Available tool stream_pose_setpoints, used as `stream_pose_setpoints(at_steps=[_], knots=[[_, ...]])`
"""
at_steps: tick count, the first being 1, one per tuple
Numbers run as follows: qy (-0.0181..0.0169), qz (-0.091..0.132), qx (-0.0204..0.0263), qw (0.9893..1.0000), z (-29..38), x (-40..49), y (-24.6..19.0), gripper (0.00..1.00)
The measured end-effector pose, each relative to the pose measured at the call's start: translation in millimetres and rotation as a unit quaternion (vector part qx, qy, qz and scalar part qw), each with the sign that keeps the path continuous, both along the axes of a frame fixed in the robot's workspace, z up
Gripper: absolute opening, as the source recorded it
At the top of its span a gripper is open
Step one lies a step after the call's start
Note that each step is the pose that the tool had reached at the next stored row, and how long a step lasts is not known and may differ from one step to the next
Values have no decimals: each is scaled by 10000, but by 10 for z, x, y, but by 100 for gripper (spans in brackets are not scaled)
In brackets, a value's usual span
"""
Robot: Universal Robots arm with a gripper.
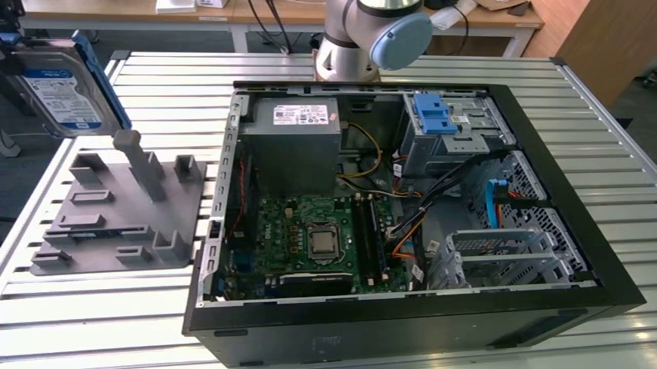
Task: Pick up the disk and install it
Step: 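Pick up the disk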
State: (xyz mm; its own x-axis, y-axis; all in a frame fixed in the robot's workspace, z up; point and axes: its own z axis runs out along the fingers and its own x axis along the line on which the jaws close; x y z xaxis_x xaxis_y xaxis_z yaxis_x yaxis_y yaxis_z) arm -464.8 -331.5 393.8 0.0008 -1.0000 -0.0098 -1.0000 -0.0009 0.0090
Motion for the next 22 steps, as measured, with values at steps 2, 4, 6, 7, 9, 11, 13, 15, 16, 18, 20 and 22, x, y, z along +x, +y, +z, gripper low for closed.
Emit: stream_pose_setpoints(at_steps=[2, 4, 6, 7, 9, 11, 13, 15, 16, 18, 20, 22], knots=[[0, 0, 0, 10000, 8, 0, 0, 36], [0, 0, 0, 10000, 15, 0, 0, 36], [-1, 0, 0, 10000, 20, 0, 0, 36], [-1, 0, 0, 10000, 22, 0, 0, 36], [0, 0, 0, 10000, 25, 0, 0, 36], [0, 0, 0, 10000, 25, 0, 0, 36], [0, 0, 0, 10000, 26, 0, 0, 36], [0, 0, 0, 10000, 28, 0, 0, 36], [1, 0, 0, 10000, 30, 0, 0, 36], [1, 0, -1, 10000, 40, 0, 0, 36], [1, 0, 0, 10000, 55, 0, 0, 36], [0, 0, 0, 10000, 79, 0, 0, 36]])
